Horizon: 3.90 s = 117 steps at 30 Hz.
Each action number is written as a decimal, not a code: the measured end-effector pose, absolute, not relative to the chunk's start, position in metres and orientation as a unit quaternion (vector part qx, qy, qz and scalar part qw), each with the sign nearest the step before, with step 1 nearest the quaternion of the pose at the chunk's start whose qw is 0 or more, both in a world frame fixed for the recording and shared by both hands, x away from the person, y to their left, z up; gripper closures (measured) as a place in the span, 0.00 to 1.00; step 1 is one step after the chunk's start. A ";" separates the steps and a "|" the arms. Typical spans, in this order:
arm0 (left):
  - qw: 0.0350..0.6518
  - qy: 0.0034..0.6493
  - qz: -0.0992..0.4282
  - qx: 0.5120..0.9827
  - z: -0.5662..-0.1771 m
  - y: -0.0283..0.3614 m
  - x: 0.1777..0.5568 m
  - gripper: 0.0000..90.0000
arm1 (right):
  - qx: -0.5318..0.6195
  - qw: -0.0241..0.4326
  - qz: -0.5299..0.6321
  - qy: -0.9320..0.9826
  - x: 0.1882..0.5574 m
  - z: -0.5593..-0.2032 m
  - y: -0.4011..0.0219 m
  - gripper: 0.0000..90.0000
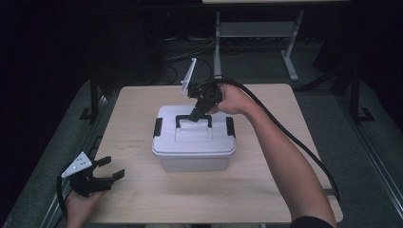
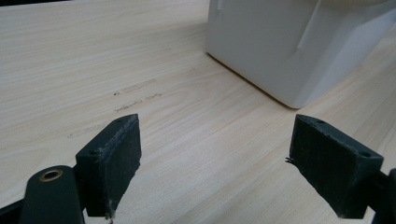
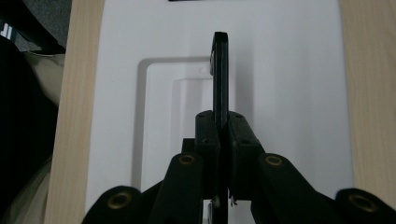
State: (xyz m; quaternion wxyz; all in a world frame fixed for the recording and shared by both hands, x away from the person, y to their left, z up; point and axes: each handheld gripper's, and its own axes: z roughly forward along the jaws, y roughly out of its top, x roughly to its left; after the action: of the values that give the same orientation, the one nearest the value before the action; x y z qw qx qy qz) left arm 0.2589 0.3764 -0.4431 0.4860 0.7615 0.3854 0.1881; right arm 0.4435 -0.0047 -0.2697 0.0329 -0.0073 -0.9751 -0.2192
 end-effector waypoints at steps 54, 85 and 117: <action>0.488 0.388 0.192 0.758 -0.442 0.379 0.257 0.18 | -0.035 0.046 -0.238 -0.969 0.446 -0.279 -0.020 0.92; 0.483 0.385 0.188 0.763 -0.444 0.376 0.259 0.18 | -0.098 0.019 -0.264 -0.959 0.446 -0.270 -0.056 0.67; 0.476 0.385 0.180 0.770 -0.448 0.371 0.262 0.18 | -0.183 -0.001 -0.289 -0.940 0.424 -0.283 -0.147 0.54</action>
State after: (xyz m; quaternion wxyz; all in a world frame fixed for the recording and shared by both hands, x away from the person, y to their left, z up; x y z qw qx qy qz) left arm 0.2620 0.3706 -0.4475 0.4763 0.7698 0.3848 0.1801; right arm 0.4238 -0.1473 -0.2825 -0.0007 -0.1826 -0.9398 -0.2888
